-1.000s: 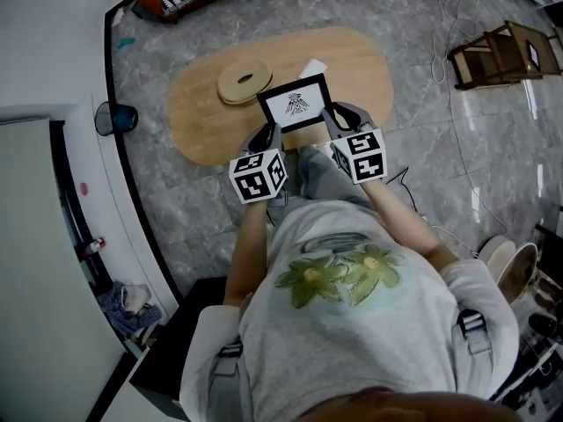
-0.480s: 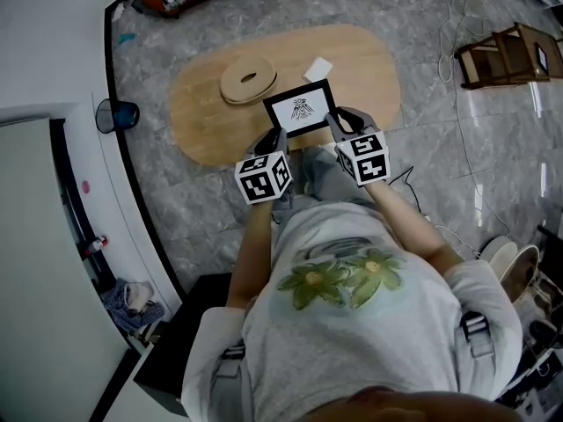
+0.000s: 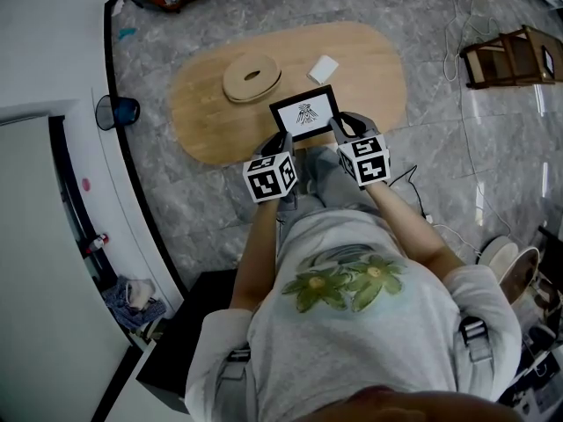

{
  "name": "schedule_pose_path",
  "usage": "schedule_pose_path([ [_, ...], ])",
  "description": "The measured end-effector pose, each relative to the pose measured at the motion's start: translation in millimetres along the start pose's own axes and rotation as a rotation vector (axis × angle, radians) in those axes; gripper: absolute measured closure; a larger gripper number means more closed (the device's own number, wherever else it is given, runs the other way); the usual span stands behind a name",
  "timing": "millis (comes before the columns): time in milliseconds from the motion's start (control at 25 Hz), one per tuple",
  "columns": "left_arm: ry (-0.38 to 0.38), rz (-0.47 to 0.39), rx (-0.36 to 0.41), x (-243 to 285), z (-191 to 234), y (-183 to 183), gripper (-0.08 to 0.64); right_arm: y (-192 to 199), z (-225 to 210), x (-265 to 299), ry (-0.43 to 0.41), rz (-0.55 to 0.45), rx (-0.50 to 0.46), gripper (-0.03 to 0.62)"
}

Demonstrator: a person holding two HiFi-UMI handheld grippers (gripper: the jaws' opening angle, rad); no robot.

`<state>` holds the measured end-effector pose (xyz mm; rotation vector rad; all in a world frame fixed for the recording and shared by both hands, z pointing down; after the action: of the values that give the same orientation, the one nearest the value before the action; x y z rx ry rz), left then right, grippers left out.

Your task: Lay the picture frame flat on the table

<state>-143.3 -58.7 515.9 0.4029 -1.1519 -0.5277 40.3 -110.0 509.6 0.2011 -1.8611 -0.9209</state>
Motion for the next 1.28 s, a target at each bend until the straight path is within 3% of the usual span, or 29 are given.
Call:
schedule_pose_path([
  [1280, -0.027, 0.134, -0.04, 70.4, 34.4, 38.7, 0.476, 50.6, -19.1, 71.9, -0.006, 0.137, 0.038, 0.514],
])
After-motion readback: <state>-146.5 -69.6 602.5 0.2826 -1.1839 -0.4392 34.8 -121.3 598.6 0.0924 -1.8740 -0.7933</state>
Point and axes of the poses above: the fingertips, and each gripper's own axes: x forward along the fingers, z to its left, y out of its underside, the point moved 6 cm from there along -x, backward along the fingers, and after that the axes turned 3 degrees about x, right-handed, at the moved point
